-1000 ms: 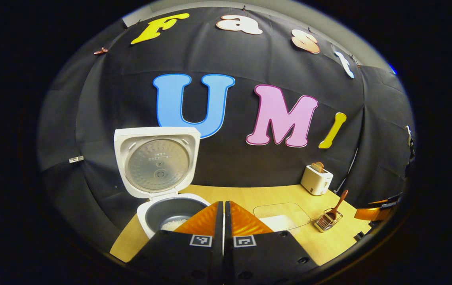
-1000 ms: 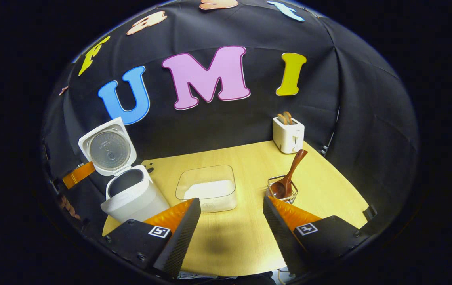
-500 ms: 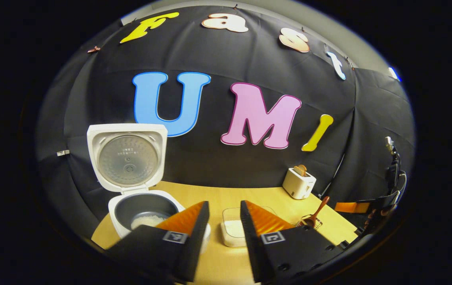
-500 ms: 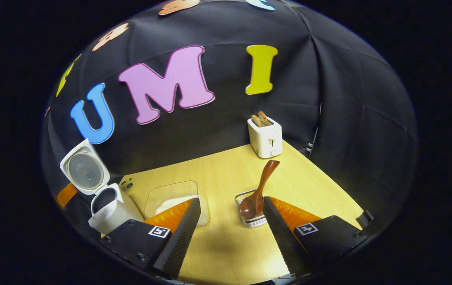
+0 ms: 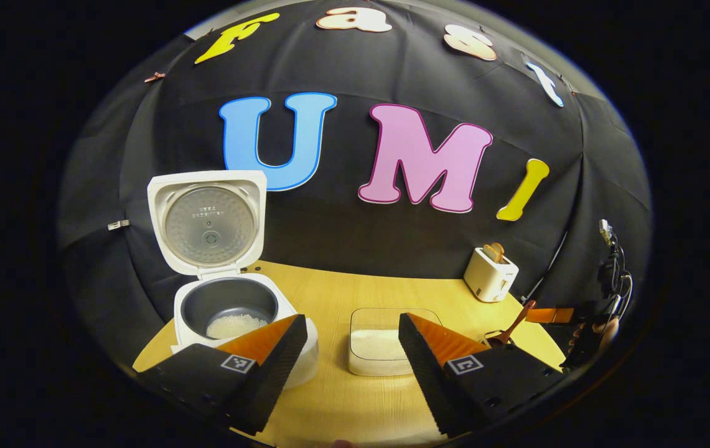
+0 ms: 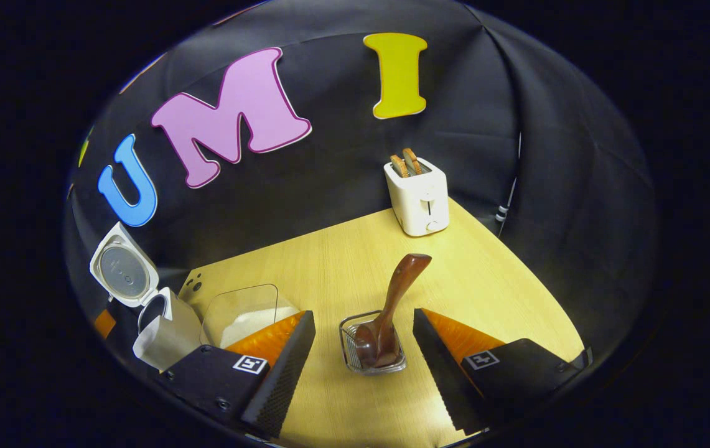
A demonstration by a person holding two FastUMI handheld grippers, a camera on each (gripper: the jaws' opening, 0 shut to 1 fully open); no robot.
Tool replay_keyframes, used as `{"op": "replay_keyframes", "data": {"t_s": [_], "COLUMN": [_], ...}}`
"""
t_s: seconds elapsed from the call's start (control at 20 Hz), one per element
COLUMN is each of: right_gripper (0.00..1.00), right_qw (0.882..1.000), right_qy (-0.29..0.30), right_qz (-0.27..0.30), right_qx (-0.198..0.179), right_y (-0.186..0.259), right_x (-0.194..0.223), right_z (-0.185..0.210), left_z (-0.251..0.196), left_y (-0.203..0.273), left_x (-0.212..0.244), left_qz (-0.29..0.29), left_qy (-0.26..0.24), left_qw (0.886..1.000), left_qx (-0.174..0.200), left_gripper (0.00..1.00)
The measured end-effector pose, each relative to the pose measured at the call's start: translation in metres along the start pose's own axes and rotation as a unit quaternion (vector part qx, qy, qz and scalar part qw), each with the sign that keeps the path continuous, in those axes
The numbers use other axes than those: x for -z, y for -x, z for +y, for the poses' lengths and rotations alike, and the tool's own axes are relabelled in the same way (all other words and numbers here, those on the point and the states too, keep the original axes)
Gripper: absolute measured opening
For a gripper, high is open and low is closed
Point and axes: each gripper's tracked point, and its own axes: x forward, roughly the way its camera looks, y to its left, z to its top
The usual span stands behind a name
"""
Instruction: Close the left gripper, press the button to open the rice cooker; take a wooden spoon from the chopstick holder with the right hand, scoop a spoonful of rice and pour it into the rice cooker, then put the wooden spoon back into the chopstick holder.
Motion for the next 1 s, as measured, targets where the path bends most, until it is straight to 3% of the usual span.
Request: {"op": "replay_keyframes", "data": {"t_s": [0.25, 0.8, 0.9, 1.0], "right_gripper": [0.99, 0.98, 0.95, 0.78], "right_qw": [1.0, 0.997, 0.997, 0.996], "right_qy": [-0.014, -0.067, -0.068, -0.072], "right_qz": [0.009, 0.042, 0.042, 0.054], "right_qx": [0.013, 0.011, 0.001, -0.003], "right_y": [-0.04, -0.111, -0.118, -0.123], "right_x": [0.0, 0.015, 0.016, 0.023], "right_z": [-0.014, -0.023, -0.02, -0.019], "left_z": [0.004, 0.037, 0.037, 0.035], "left_y": [0.0, 0.004, 0.003, 0.003], "left_x": [0.004, 0.008, 0.012, 0.013], "left_qz": [0.021, 0.05, 0.056, 0.059], "left_qy": [-0.022, -0.048, -0.052, -0.054], "left_qw": [0.999, 0.998, 0.997, 0.997], "left_qx": [0.013, -0.014, -0.016, -0.014], "left_gripper": [0.96, 0.96, 0.96, 0.96]}}
